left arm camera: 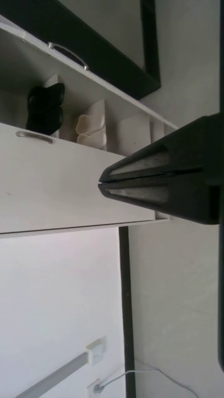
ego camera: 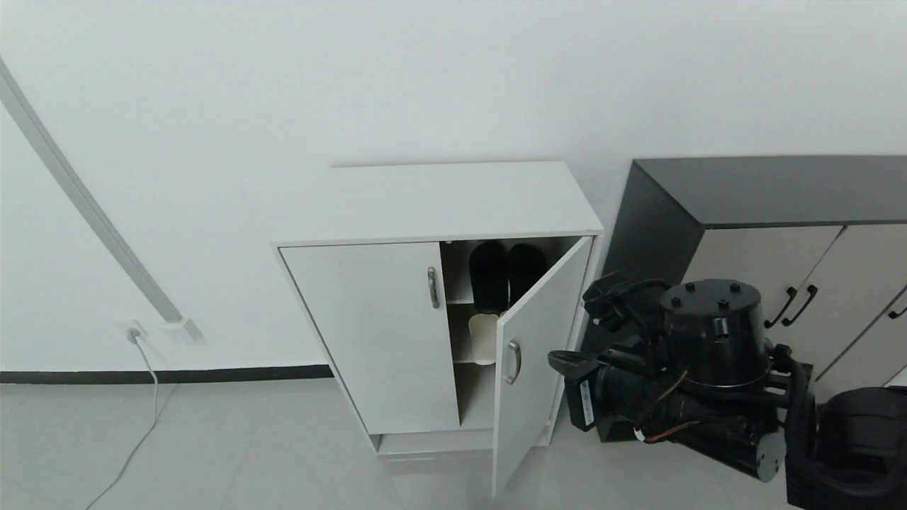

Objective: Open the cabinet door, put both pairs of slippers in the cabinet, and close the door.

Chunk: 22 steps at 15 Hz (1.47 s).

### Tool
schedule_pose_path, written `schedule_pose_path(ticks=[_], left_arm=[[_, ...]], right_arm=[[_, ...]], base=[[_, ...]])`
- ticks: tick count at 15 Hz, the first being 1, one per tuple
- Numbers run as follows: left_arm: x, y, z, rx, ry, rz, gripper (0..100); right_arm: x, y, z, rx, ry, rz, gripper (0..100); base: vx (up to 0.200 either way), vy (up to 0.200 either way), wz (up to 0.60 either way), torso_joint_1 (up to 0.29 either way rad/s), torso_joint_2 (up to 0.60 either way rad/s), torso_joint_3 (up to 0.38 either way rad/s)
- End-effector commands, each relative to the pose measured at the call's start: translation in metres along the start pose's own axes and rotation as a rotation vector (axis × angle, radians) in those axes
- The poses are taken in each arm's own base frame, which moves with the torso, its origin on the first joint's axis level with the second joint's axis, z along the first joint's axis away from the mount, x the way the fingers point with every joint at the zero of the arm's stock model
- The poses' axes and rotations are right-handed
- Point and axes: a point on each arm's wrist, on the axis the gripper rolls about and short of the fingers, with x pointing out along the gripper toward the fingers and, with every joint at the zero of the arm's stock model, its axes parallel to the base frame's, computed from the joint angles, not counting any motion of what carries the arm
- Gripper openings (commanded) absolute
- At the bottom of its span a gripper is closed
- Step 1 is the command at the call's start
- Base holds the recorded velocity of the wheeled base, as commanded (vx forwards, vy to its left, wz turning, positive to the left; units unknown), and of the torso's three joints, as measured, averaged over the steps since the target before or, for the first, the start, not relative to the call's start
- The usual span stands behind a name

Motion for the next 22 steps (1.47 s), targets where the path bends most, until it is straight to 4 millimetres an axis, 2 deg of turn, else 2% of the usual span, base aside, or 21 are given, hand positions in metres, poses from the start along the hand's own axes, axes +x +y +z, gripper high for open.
schedule_pose_path(ticks=[1,3,9,16,22], left_arm=[[0.000,0.000,0.000,-0.001,0.002,0.000,0],[0.000,0.000,0.000,-0.001,0.000,0.000,0],[0.000,0.000,0.000,-0.002,0.000,0.002,0],[0.000,0.000,0.000,-0.004,0.002,0.002,0],[0.000,0.000,0.000,-0.005,0.000,0.002,0]], right_arm=[[-0.007,-0.002,-0.002,-0.001,0.002,-0.003,0],[-0.009,-0.003,-0.006,-0.003,0.014,-0.005,0],[-0.003,-0.002,-0.015,-0.008,0.051,-0.002,0],[0.028,0.001,-0.014,-0.001,0.025,-0.008,0],[0.059,-0.009,-0.015,0.013,0.017,-0.045,0]], base=[[0.200,0.000,0.00,-0.012,0.00,0.022],[0.200,0.000,0.00,0.007,0.00,0.007],[0.000,0.000,0.00,0.000,0.00,0.000],[0.000,0.000,0.00,0.000,0.00,0.000],[0.000,0.000,0.00,0.000,0.00,0.000]])
